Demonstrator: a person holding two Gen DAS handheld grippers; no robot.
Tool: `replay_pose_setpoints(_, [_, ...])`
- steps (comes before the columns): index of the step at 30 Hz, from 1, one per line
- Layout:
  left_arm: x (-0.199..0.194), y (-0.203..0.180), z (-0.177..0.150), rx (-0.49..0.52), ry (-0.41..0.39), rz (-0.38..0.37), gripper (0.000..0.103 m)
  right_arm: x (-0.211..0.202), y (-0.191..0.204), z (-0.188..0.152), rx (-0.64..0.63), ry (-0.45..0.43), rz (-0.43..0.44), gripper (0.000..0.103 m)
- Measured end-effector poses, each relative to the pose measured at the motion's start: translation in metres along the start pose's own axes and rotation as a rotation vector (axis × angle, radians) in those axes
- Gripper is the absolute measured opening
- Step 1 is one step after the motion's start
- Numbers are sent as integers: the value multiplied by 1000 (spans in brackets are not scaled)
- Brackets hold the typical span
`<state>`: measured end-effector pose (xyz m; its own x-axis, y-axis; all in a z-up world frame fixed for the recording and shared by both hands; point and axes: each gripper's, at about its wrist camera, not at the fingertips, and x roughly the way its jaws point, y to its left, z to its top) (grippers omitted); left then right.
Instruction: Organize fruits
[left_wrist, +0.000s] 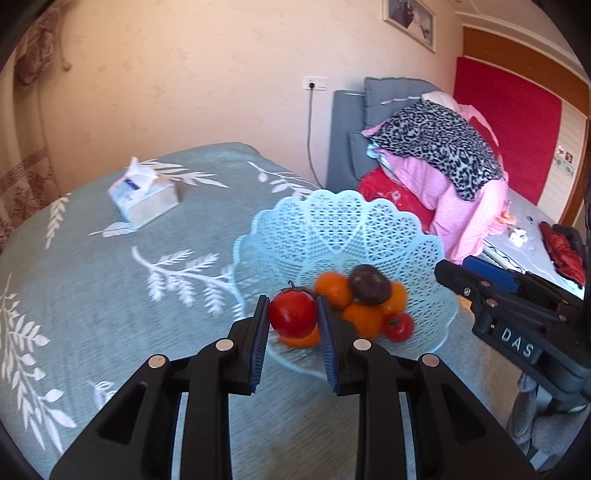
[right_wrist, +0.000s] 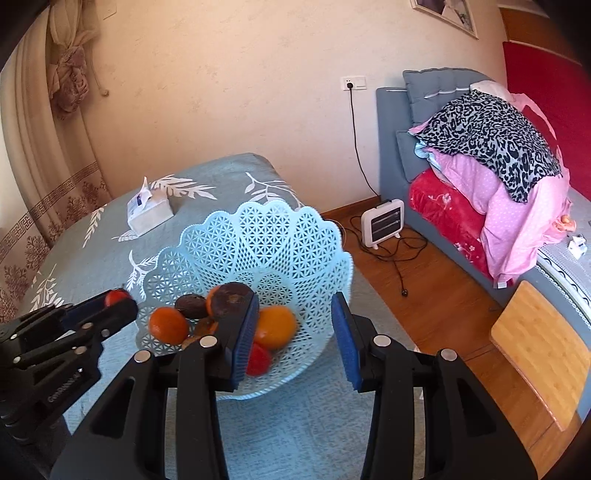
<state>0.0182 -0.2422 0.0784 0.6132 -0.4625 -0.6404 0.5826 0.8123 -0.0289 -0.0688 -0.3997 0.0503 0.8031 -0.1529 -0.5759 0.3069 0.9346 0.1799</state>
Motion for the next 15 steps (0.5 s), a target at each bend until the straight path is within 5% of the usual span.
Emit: replay_pose_setpoints(15, [31, -24, 5, 32, 29, -78, 26, 5, -5, -3, 0, 11, -11, 42])
